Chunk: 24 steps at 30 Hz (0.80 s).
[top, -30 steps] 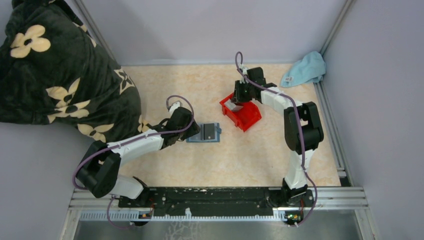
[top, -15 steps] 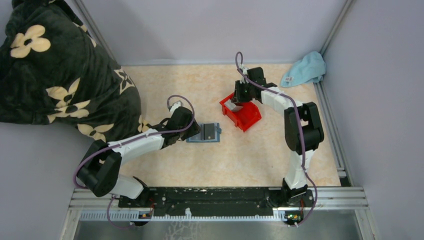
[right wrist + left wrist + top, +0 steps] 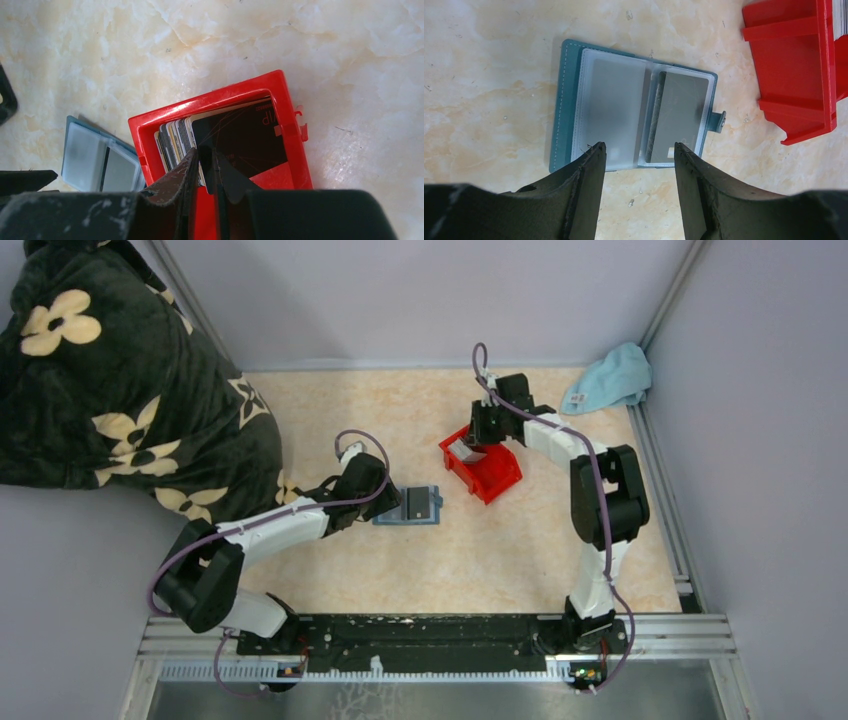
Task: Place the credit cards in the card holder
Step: Pick up the credit card from the storage box.
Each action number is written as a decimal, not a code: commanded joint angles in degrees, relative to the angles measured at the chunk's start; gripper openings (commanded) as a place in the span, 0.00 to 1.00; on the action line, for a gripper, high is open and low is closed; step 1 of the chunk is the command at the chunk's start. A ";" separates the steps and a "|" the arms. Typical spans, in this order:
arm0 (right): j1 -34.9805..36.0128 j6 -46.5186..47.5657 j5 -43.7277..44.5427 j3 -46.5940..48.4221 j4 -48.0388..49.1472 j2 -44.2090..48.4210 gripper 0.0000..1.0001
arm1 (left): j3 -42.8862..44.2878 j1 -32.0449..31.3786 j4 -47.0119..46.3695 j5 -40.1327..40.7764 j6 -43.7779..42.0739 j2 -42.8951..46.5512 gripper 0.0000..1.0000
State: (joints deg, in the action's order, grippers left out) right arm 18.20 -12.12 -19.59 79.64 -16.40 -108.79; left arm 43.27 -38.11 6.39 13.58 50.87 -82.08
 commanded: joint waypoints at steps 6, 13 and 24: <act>-1.37 0.49 -0.69 2.96 -0.10 3.76 0.15 | 2.22 0.29 -0.34 -0.58 0.37 -0.71 0.59; -1.75 1.69 1.62 3.88 -1.43 3.75 0.15 | 2.52 0.31 -0.25 -0.58 0.28 -0.80 0.59; -1.69 5.04 8.45 5.60 -4.14 2.57 0.15 | 2.62 0.31 -0.55 -0.66 0.11 -1.14 0.59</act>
State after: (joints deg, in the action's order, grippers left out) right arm 16.69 -9.45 -15.18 82.56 -19.66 -108.07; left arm 44.23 -38.11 6.42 13.32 50.96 -82.43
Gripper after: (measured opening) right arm 0.150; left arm 0.591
